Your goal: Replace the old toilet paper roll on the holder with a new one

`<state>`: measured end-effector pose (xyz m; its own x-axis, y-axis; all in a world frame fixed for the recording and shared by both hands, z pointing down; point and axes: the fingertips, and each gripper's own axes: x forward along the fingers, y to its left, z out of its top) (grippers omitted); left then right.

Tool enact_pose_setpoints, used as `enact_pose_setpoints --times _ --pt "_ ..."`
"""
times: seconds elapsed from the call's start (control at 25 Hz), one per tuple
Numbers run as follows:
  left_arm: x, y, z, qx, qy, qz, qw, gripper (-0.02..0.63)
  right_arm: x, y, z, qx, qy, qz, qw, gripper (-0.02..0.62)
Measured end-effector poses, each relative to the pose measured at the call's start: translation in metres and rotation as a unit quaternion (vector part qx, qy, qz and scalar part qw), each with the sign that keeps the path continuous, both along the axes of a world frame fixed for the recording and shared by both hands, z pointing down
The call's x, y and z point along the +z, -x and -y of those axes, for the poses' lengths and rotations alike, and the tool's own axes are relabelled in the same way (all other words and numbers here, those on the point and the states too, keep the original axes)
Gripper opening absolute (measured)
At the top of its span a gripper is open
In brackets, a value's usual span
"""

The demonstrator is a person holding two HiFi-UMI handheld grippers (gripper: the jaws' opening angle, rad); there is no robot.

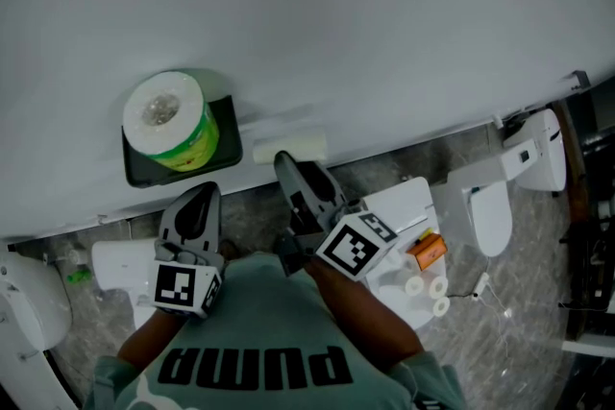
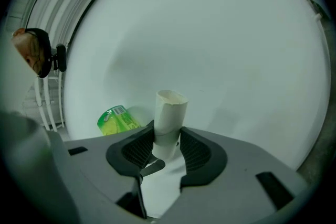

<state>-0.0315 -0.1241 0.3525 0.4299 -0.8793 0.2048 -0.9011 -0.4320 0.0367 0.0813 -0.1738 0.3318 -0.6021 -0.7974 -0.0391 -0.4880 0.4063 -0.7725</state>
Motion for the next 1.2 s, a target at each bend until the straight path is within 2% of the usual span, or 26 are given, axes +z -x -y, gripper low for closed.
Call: enact_pose_setpoints --times 0.12,0.24,0.44,0.56,0.88,1.04,1.12,1.2 --pt "-0.002 0.001 0.0 0.004 -0.003 -0.006 1.0 0.003 -0.006 0.0 -0.006 0.011 -0.017 -0.036 0.999 0.166" --pt "0.0 0.005 -0.001 0.007 0.0 -0.006 1.0 0.003 -0.014 0.003 -0.013 0.019 -0.04 -0.091 0.995 0.166" --pt "0.005 0.008 -0.004 0.018 0.006 -0.005 0.9998 0.003 -0.026 0.014 -0.03 0.017 -0.086 -0.198 0.976 0.166" --pt "0.007 0.01 -0.006 0.022 0.011 -0.008 0.9997 0.003 -0.033 0.021 -0.039 0.017 -0.108 -0.245 0.963 0.166" --pt "0.01 0.014 -0.008 0.035 0.013 -0.014 0.9992 0.003 -0.046 0.041 -0.059 0.014 -0.143 -0.302 0.943 0.166" --pt "0.007 0.015 -0.008 0.03 0.015 -0.024 0.9992 0.003 -0.067 0.054 -0.062 0.025 -0.18 -0.311 0.933 0.166" --pt "0.006 0.018 -0.008 0.024 0.013 -0.035 0.999 0.003 -0.075 0.064 -0.065 0.019 -0.193 -0.315 0.929 0.166" --pt "0.005 0.024 -0.009 0.02 0.011 -0.03 0.9993 0.003 -0.082 0.075 -0.069 0.007 -0.205 -0.315 0.927 0.166"
